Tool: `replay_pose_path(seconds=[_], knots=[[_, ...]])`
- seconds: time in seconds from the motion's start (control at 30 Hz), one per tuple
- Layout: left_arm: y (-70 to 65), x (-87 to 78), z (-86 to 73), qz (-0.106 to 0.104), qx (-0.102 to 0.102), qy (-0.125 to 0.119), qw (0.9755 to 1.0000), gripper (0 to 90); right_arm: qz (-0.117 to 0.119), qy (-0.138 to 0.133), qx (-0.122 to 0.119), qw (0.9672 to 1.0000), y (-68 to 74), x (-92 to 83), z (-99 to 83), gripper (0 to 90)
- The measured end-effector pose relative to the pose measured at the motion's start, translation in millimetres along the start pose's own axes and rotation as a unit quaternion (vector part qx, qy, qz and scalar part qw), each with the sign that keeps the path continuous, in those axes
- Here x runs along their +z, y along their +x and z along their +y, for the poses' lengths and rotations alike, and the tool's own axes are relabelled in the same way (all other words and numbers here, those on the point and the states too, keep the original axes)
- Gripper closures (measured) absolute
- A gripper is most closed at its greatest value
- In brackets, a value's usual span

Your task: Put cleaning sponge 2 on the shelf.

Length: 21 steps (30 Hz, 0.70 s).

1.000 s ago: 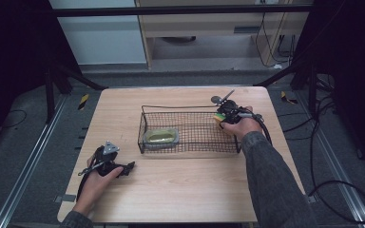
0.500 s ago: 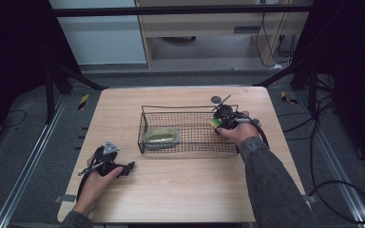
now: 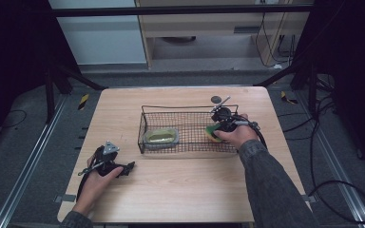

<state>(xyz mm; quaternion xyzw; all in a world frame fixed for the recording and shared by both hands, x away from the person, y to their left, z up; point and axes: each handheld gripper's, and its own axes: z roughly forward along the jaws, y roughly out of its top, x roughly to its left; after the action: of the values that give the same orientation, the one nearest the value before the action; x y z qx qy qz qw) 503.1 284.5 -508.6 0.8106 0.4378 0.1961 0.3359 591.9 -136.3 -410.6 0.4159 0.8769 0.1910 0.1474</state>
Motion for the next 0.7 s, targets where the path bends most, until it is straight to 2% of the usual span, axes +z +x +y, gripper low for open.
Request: replay_pose_path(seconds=[0.23, 0.43, 0.57, 0.7], knots=[[0.0, 0.0, 0.0, 0.000, 0.000, 0.000, 1.0000, 0.1, -0.003, -0.023, 0.007, 0.9997, 2.9, -11.2, 0.9, 36.5], [0.0, 0.0, 0.0, -0.001, 0.000, 0.000, 1.0000, 0.1, -0.015, -0.053, 0.024, 0.9982, -2.0, -24.7, -3.2, 21.3], [0.1, 0.1, 0.1, -0.001, 0.000, 0.000, 1.0000, 0.1, -0.018, -0.074, 0.043, 0.9962, -7.4, -33.1, -8.7, 11.0], [0.4, -0.1, 0.1, -0.001, 0.003, 0.001, 1.0000, 0.1, -0.029, -0.093, 0.053, 0.9938, -13.1, -42.4, -17.4, 6.2]])
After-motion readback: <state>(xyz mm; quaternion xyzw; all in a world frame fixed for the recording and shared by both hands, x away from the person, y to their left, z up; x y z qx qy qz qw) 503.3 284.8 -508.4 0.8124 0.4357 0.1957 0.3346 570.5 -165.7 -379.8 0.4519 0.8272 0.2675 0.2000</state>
